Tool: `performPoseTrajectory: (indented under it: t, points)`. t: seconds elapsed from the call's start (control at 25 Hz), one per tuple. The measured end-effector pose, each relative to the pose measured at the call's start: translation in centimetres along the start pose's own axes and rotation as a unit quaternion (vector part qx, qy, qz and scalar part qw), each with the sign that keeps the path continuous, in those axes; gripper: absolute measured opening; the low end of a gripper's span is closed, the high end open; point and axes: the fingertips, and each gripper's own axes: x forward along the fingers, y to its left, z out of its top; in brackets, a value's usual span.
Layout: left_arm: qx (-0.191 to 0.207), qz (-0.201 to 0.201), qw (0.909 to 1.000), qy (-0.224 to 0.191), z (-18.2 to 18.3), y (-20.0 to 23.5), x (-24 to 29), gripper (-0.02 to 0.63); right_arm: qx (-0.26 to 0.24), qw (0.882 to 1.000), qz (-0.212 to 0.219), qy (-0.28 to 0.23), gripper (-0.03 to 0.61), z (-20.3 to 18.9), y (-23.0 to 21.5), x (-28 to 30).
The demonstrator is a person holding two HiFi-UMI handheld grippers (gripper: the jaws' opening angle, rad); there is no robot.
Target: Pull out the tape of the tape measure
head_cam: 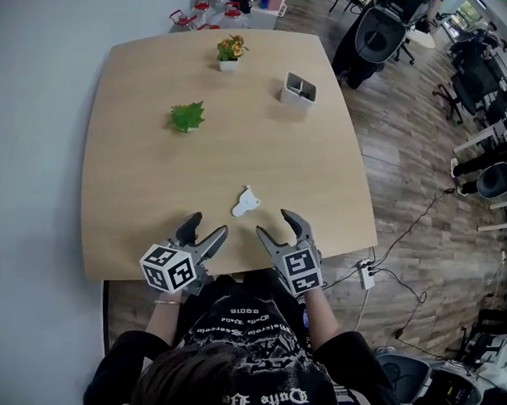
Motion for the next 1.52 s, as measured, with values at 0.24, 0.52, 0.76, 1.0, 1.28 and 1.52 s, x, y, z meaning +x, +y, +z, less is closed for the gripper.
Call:
performPoseTrajectory:
  t: [0.24, 0.52, 0.76, 1.0, 1.28, 1.52]
  points:
    - [-0.004, 0.043, 0.9990, -0.011, 1.1, 1.0, 1.2, 0.357, -0.034, 0.997, 0.061, 0.031, 0.302, -0.6, -0.9, 4.7]
    - [-0.020, 0.100, 0.9942, -0.035, 1.7, 1.5, 0.7, 0.358, -0.097, 0.983, 0.133, 0.077, 0.305, -1.9, -0.9, 8.6]
    - [-0.024, 0.139, 0.9892, -0.043, 1.4, 1.7, 0.4, 0.357, -0.117, 0.973, 0.168, 0.106, 0.304, -3.3, -0.7, 10.6]
    - [-0.036, 0.165, 0.9845, -0.045, 0.5, 1.7, -0.2, 0.357, -0.105, 0.969, 0.190, 0.118, 0.261, -4.1, -0.2, 11.7]
    - [-0.035, 0.176, 0.9826, -0.047, -0.1, 1.6, -0.7, 0.358, -0.106, 0.972, 0.178, 0.115, 0.202, -4.3, -0.5, 12.1]
    - [-0.050, 0.167, 0.9835, -0.049, -0.3, 1.0, -0.6, 0.359, -0.006, 0.981, 0.178, 0.082, 0.196, -3.5, -0.6, 11.9]
